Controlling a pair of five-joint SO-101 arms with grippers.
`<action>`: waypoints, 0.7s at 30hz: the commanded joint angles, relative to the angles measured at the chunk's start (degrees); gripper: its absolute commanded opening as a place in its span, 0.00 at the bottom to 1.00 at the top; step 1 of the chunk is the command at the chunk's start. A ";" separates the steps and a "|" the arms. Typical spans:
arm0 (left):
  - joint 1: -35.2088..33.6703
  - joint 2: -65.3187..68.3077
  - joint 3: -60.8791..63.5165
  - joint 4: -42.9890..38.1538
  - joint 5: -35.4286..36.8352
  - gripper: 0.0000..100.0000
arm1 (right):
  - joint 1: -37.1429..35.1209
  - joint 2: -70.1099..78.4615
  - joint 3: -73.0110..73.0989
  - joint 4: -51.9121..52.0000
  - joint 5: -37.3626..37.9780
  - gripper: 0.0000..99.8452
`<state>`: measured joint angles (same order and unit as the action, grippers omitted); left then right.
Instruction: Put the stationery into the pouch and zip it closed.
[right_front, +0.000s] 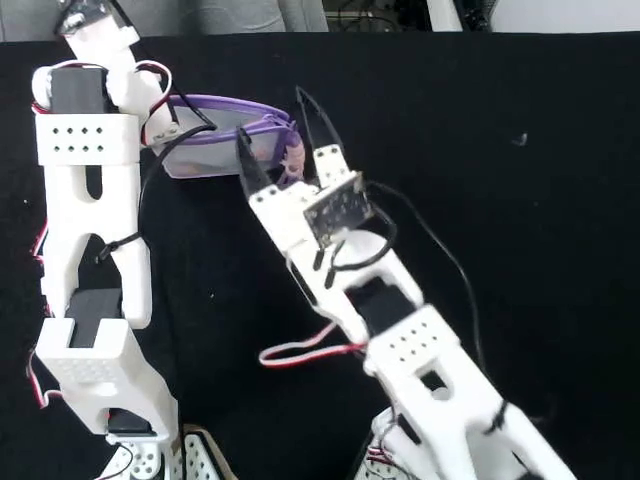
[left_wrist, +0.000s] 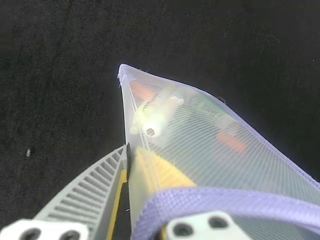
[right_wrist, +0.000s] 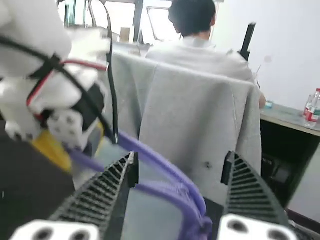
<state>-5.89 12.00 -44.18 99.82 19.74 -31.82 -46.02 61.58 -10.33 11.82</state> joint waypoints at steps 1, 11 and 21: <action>-0.57 -1.05 -0.66 -0.18 -0.26 0.03 | -0.18 -6.64 2.68 5.89 3.96 0.26; -0.48 -1.05 -0.66 0.00 -0.26 0.03 | 12.48 -6.81 9.63 6.77 -5.80 0.26; -0.48 -1.05 -0.22 0.09 -0.35 0.03 | 8.79 9.10 7.87 -3.08 -6.68 0.26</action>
<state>-5.89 12.00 -44.18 99.82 19.74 -21.10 -40.04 71.60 -10.07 5.32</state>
